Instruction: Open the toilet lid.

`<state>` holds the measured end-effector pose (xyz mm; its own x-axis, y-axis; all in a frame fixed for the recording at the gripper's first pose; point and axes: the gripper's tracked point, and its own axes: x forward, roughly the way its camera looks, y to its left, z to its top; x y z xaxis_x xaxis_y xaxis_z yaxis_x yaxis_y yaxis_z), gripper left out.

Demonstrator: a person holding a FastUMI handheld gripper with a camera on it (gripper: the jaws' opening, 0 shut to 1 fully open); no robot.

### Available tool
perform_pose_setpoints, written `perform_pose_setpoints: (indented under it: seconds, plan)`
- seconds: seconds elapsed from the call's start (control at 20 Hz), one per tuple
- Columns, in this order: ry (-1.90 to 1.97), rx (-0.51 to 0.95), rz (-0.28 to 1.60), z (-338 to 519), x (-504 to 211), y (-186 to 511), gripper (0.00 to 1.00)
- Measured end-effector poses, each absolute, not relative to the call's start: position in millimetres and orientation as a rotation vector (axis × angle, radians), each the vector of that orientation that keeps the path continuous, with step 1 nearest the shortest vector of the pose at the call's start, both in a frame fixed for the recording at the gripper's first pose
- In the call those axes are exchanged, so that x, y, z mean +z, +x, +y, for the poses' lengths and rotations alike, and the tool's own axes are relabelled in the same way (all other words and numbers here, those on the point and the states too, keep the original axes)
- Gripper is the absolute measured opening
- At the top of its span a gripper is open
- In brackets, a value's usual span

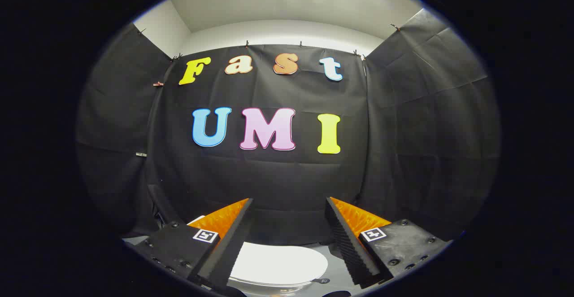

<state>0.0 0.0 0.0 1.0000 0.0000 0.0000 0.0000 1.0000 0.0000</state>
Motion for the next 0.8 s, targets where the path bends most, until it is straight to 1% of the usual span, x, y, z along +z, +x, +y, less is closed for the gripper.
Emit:
perform_pose_setpoints:
  seconds: [0.8]
  plan:
    - [-0.007,-0.013,0.003,-3.3,-0.8,-2.1,0.99]
